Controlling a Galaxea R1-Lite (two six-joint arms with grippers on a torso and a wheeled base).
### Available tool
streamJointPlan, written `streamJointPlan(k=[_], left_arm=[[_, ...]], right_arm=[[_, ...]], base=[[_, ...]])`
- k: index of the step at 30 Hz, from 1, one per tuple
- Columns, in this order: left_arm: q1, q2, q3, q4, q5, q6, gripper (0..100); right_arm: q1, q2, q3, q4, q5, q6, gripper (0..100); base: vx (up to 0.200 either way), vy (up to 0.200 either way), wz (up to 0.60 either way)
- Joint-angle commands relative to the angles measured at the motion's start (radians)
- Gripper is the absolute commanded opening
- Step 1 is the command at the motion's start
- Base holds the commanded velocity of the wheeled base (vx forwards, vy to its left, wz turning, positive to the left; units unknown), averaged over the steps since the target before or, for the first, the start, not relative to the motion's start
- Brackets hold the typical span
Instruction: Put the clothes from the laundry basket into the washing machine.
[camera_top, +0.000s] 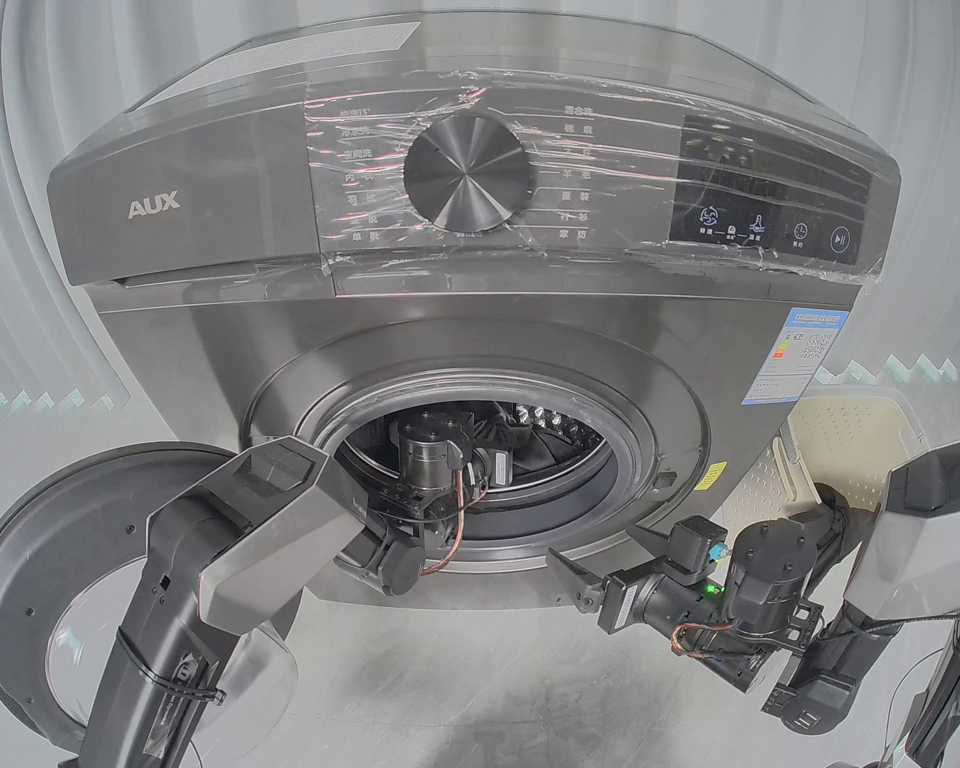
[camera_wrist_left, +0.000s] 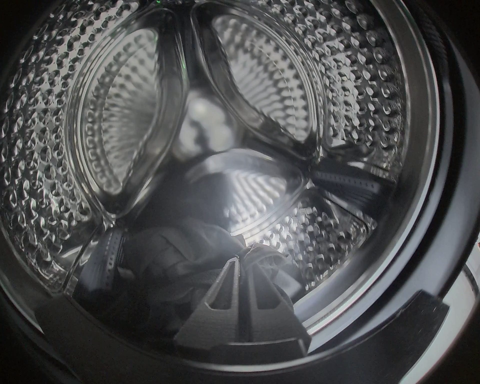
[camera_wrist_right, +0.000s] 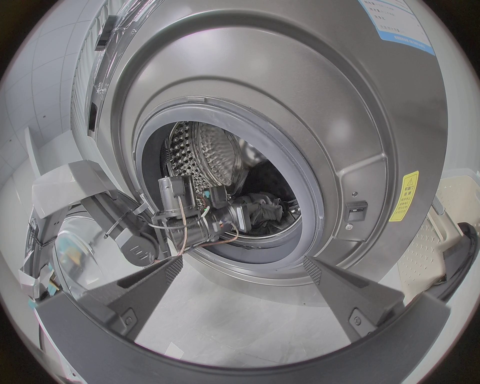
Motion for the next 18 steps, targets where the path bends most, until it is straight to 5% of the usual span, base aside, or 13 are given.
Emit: streamJointPlan(k=[1, 13, 14, 18], left_arm=[[0.024, 0.073, -0.111, -0.023, 0.014, -0.001, 0], [0.049, 0.108, -0.190, -0.026, 0.021, 0.001, 0], [0.049, 0.108, -0.187, -0.026, 0.021, 0.002, 100], [0.043, 0.102, -0.181, -0.026, 0.021, -0.004, 100]], right_arm=[[0.001, 0.001, 0.000, -0.001, -0.001, 0.000, 100], [-0.003, 0.006, 0.000, -0.001, 0.000, 0.004, 100], [-0.003, 0.006, 0.000, -0.001, 0.000, 0.004, 100], [-0.003, 0.006, 0.000, -0.001, 0.000, 0.004, 100]], base=[[0.000, 0.000, 0.00], [0.000, 0.000, 0.00], [0.000, 0.000, 0.00], [0.000, 0.000, 0.00]])
